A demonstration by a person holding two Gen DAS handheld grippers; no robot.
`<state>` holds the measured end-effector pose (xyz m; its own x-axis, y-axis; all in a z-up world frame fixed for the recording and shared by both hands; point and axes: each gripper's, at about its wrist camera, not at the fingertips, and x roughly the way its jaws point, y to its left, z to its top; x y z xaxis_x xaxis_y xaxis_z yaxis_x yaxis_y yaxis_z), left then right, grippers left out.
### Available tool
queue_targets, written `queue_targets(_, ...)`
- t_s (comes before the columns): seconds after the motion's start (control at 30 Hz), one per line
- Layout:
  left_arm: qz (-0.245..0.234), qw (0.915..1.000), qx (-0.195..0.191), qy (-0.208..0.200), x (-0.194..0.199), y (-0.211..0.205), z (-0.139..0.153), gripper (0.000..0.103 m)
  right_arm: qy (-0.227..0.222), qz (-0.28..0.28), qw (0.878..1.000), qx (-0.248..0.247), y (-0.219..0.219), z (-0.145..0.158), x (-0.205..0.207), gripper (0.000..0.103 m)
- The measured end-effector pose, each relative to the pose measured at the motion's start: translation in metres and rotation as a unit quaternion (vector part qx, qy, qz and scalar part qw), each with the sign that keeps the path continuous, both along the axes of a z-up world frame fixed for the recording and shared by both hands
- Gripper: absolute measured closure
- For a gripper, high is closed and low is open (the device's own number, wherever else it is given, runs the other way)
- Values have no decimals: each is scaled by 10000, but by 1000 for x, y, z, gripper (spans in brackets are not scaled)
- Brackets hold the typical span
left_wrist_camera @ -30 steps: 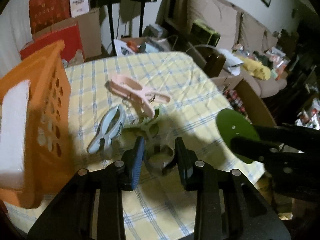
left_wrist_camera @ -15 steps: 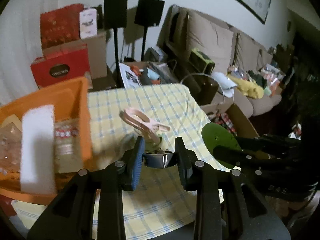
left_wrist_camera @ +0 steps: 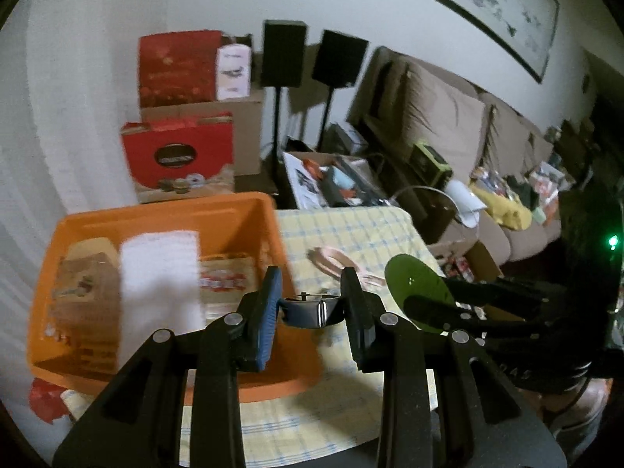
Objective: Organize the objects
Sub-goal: 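Carry the clip with the left tool over the basket while the right tool carries the green object, then lower both held objects into the basket and open both tools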
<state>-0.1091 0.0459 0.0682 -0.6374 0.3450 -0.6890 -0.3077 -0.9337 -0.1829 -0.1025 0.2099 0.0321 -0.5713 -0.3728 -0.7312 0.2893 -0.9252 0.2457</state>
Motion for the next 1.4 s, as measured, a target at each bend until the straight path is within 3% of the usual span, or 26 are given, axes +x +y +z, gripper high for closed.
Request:
queue_targets(0.17,342,9993,-107,-74,-9,-35,-5,75,-84,227,9997,-66,-34,-3,-15,60)
queue_targets(0.4,676,9966,-231,-408,-28,-75,-33,75,-240,379,9990,-85,-73,-16,-35,60)
queue_targets(0.9,807,9906,-503,-983,-67,-104,-84,75,-410,627,9968,288,-134,-51,-77,60)
queue_targets(1.17,951,9897,-397,-996,-82,-111,-95,74,-387,626,9951,659,-150,-69,-90,60)
queue_targets(1.4,1145,9903,-249,-742,-93,-116,-99,74,-255,638,9926,997,-162,-75,-94,60)
